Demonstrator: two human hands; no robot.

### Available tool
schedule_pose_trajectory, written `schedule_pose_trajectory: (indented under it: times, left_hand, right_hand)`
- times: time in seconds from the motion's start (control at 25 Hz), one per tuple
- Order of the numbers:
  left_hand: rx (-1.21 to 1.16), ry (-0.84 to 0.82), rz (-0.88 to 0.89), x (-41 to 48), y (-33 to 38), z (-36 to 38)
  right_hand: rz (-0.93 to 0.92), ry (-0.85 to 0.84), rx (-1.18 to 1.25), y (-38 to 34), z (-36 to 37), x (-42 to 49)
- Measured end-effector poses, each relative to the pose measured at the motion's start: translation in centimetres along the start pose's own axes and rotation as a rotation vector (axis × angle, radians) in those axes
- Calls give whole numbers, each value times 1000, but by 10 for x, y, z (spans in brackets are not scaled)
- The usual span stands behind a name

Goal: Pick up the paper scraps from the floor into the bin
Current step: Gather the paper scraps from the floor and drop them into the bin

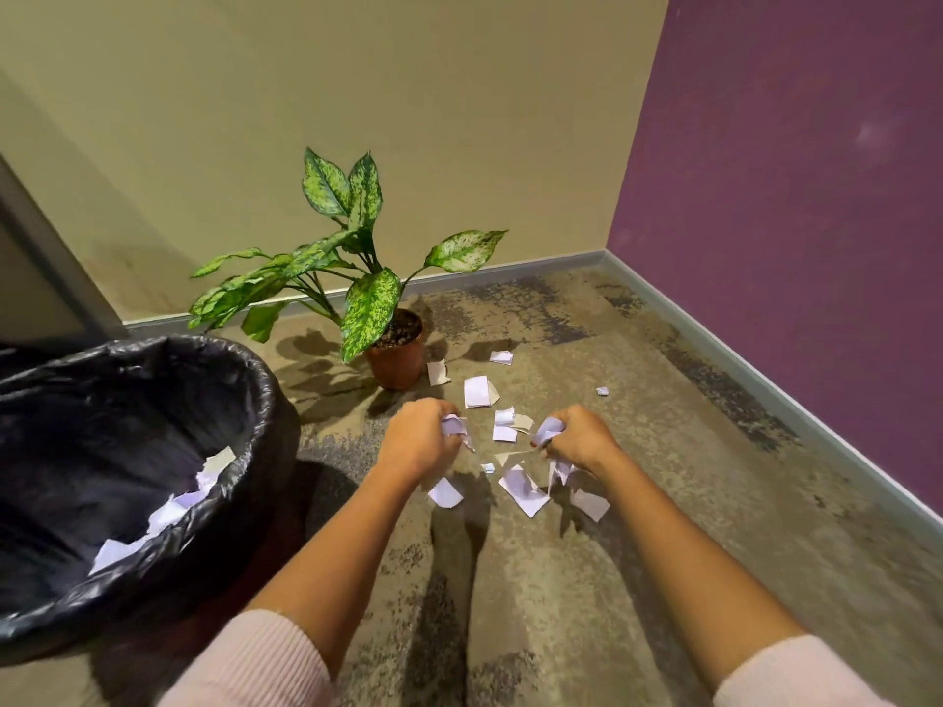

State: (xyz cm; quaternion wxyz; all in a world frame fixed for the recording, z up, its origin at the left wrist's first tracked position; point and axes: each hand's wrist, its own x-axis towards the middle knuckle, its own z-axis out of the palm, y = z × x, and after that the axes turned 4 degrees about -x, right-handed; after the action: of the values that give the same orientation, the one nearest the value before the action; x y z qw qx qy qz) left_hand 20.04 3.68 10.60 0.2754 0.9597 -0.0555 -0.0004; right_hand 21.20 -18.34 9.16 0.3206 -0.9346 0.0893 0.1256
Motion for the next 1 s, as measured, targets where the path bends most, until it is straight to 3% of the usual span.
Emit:
schedule_pose_trajectory:
  times: [0.36,0.56,0.84,1.0]
  left_hand:
    - [6,151,90,-15,33,-110]
    - [-24,287,53,-29,21,-182]
    - [80,353,-55,-65,-42,-267]
    - [189,286,-153,-85,-82,-287]
  right_hand:
    - [-157,61,88,-101,-54,-36]
    - [-305,56,177,-181,-62,-57]
    - [-489,-70,172,-284,-20,-82]
    - [-537,-131,151,-316,26,-93]
